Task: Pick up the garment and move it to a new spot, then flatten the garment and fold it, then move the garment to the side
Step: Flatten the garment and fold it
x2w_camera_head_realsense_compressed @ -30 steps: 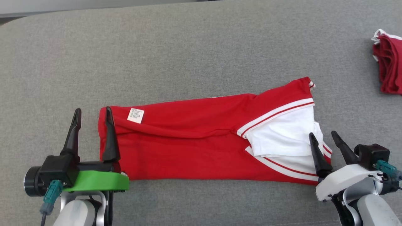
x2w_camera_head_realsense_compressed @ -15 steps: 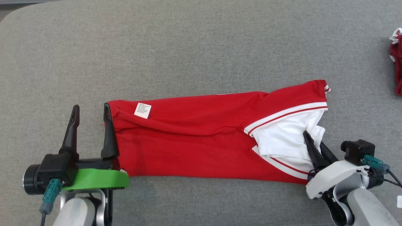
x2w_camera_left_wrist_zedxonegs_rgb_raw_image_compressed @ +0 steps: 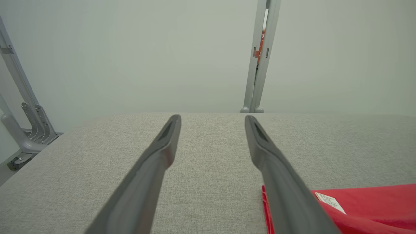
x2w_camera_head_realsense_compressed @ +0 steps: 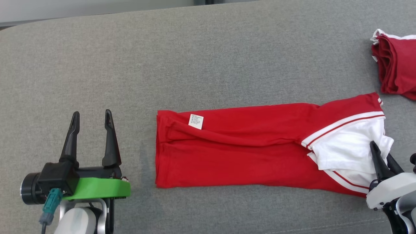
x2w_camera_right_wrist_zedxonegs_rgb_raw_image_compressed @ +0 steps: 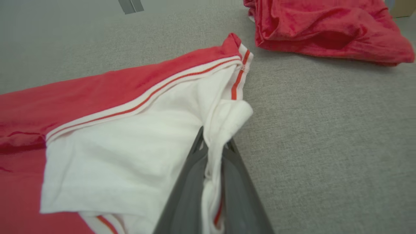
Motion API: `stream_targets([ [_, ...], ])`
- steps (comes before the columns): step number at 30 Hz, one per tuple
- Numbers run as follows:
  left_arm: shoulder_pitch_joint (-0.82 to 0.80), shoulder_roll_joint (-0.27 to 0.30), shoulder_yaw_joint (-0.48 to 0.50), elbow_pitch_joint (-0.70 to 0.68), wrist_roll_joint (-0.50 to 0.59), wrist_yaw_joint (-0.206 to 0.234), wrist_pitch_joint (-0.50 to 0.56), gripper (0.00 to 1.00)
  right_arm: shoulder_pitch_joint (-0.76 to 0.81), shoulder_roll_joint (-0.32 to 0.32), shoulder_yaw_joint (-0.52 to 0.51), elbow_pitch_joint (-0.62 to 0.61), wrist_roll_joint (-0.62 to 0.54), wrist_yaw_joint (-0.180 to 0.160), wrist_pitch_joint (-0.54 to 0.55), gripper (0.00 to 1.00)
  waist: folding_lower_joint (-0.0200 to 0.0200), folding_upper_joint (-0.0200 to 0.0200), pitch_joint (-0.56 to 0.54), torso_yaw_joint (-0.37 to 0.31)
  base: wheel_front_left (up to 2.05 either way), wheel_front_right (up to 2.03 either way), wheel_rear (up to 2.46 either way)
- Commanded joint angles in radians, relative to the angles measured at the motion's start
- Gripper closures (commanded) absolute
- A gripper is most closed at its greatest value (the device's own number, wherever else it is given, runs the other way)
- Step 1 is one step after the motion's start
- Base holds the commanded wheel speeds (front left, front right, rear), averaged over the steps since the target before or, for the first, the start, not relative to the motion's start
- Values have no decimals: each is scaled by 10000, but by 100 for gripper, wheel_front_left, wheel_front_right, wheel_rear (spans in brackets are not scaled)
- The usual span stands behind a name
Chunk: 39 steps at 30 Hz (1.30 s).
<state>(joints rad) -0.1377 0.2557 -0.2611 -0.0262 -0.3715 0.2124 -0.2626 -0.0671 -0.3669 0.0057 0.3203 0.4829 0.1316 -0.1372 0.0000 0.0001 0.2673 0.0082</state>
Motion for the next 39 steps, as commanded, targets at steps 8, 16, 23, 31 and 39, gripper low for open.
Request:
stream_targets([
  [8,220,-10,-46,120,-18,-85,-24,0,-879,-237,1302,-2504,-406,-17,1448,100,0,-1,-414,-63,0,0,0],
  [16,36,-134,-191,246,-94,-219,-23,0,-2148,855,3868,-3779,-273,-15,3090,100,0,-1,-573,446,0,0,0],
  [23,-159,-416,-366,485,-97,-371,-12,0,-3037,2474,5839,-2059,215,-14,2932,100,0,-1,-388,1141,0,0,0],
  [31,-439,-707,-349,736,66,-590,-12,0,-3940,3058,6599,118,465,-12,1624,54,0,-1,51,1570,0,0,0],
  [39,-393,-788,-58,842,275,-660,-12,0,-4584,2838,6920,-540,346,-12,-523,0,0,-1,116,1270,0,0,0],
])
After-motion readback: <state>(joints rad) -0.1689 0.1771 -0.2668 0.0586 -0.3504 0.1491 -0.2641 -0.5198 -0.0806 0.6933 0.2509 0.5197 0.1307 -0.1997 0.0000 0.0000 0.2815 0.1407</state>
